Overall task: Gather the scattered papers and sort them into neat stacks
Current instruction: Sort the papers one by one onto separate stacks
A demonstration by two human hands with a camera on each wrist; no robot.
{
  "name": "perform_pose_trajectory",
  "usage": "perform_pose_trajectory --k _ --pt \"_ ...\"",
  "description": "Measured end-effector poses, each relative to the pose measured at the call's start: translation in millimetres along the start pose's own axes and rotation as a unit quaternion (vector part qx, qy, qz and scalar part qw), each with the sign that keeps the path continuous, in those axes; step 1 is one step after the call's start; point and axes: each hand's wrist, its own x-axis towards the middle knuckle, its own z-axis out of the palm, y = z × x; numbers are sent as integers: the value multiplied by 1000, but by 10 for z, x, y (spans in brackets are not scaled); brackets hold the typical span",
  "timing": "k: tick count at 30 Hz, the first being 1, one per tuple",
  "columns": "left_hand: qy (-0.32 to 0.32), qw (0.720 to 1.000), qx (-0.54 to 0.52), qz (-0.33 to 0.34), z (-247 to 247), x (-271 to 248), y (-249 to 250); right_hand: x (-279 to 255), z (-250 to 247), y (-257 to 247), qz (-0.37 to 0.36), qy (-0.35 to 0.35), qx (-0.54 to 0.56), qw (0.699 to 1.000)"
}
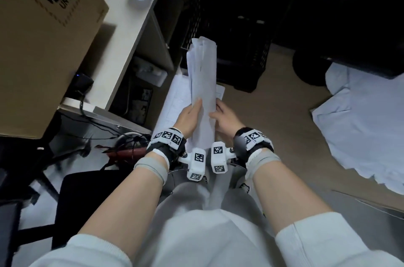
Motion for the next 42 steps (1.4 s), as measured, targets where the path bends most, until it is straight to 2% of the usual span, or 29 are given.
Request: perform_pose_trajectory --k 7,11,15,19,20,24,30,33,42 --pt "-26 986 -147 -79 245 -61 19 -242 -197 65 -8 -34 -17 999" --pt "-29 988 -130 -80 264 -64 1 -309 -234 75 -27 -15 -50 998" --pt "-56 997 -58 -22 243 -57 -39 -348 -255 65 -19 -13 -63 998" --pt "-20 999 -44 0 148 -35 -102 -317 -294 71 101 93 -3 991" --pt "-9 999 -38 1 124 -25 -120 -333 -328 70 113 121 -11 986" --pt "15 1000 -24 8 55 37 -192 -464 -493 113 70 236 -85 966" --pt "13 1000 -22 13 74 35 -218 -488 -563 159 60 267 -140 952" --pt "22 999 -21 9 59 45 -253 -487 -572 181 67 289 -134 945" --pt "55 998 -26 -5 14 121 -325 -521 -674 250 138 350 -153 914"
